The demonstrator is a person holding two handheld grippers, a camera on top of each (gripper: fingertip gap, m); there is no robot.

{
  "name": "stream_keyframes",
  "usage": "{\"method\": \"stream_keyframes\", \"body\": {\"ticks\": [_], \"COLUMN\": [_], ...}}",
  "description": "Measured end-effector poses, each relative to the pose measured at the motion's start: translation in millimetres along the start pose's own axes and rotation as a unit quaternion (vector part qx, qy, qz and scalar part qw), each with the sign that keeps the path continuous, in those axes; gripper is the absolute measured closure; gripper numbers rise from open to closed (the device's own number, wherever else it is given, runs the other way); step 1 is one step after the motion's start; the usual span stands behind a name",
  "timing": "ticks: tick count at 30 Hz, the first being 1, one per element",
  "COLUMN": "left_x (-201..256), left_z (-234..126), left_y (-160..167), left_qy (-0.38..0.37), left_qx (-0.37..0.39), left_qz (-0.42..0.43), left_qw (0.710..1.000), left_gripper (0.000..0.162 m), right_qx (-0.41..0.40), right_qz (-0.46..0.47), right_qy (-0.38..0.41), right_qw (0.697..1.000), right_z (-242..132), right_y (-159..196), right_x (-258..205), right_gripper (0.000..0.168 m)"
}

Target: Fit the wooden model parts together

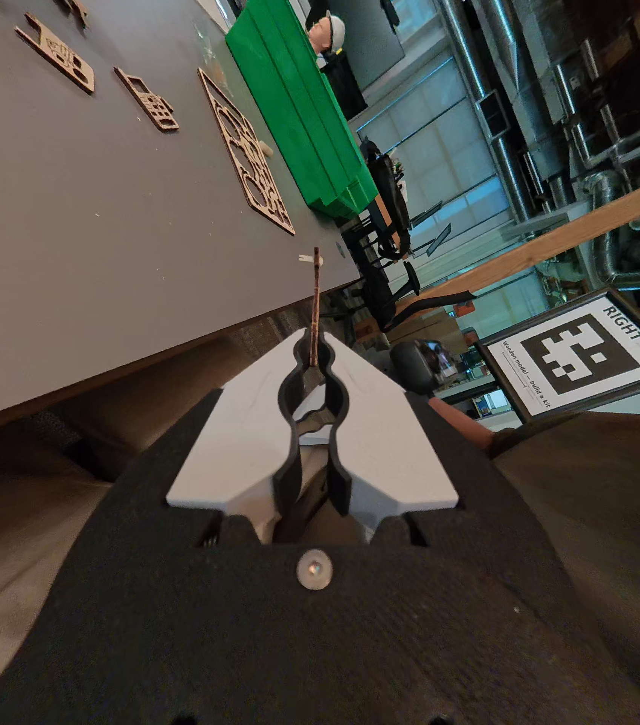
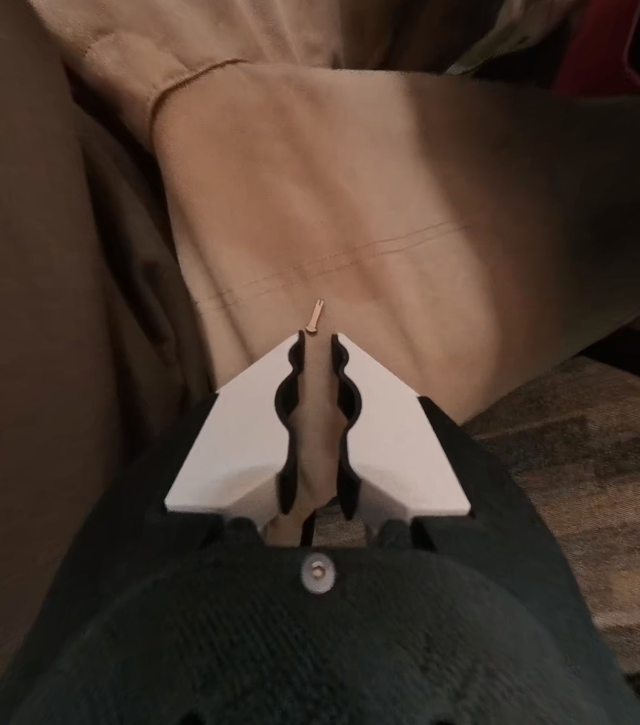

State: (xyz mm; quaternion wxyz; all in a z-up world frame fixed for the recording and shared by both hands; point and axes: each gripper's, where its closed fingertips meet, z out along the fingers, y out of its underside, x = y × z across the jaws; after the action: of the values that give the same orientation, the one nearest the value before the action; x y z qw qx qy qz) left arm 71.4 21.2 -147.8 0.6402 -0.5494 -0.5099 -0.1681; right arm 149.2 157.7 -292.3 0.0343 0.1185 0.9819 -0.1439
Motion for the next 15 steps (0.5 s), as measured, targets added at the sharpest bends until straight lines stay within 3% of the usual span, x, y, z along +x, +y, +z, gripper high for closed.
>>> {"method": "stream_keyframes", "body": {"ticks": [11,15], "left_x": [-6.8,-8.3], "left_z": [-3.9,-2.8], "left_y": [-4.3,-3.2], "left_qy": [0.000,-0.003], "left_qx": [0.007,0.005], "left_qz": [-0.014,-0.013], "left_qw": [1.000,1.000], "left_gripper": [0.162,0.162], "right_qx": [0.000,0.060], "right_qz": [-0.004,0.010], "right_qy": [-0.038,-0.058], "right_qw": [0.999,0.996], "right_z": [5.8,-11.0], "right_y": [-7.2,-30.0], "right_x": [-3.1,-2.6], "right_gripper": [0.164,0.164]}}
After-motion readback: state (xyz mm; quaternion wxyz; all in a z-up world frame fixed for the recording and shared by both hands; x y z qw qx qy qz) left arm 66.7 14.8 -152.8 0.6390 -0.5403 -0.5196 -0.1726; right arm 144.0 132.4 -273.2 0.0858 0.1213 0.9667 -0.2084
